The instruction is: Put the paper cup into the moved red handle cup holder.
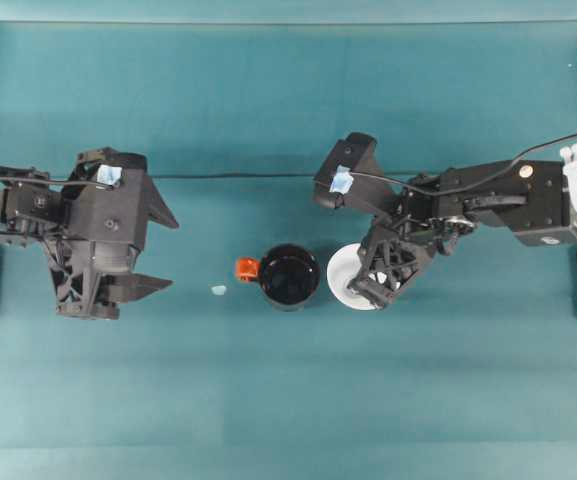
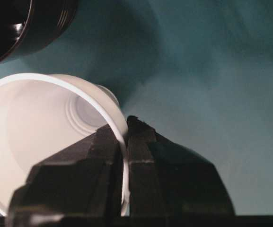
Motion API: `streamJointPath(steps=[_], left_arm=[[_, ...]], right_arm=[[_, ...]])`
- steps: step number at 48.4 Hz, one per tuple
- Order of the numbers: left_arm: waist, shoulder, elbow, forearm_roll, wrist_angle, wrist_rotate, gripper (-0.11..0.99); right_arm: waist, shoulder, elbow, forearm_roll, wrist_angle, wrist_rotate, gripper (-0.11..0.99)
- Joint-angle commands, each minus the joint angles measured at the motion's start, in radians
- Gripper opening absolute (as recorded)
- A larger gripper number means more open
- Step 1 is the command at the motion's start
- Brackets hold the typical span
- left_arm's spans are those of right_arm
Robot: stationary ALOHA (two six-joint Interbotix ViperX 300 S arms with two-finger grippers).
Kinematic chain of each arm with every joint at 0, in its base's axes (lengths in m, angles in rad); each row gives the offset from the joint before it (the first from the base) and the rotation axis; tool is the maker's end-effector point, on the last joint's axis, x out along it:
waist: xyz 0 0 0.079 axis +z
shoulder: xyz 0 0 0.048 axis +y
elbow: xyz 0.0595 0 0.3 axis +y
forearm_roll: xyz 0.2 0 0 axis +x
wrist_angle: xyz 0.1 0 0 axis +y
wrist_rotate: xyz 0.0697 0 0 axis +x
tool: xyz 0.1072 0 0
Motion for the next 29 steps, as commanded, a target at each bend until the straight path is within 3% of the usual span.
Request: streamJointPath(steps=[1, 11, 21, 29], left_arm=[[-0.002, -0.006, -0.015, 0.002, -0.005, -0.003, 0.91], [-0.002, -0.006, -0.015, 0.002, -0.005, -0.005, 0.91], [-0.002, -0.009, -0.015, 0.002, -0.005, -0.005, 0.91], [-0.002, -0.011, -0.015, 0.000, -0.005, -0.006, 0.91]], right_arm=[[0.003, -0.061, -0.014, 0.006, 0.040, 0.008, -0.11], [-0.008, -0.216, -0.046, 0.008, 0.207, 0.003, -0.11], [-0.041, -0.371, -0.129, 0.008, 0.321, -0.003, -0.11], [-0.040, -0.393, -0.184, 0.008, 0.368, 0.000, -0.11]])
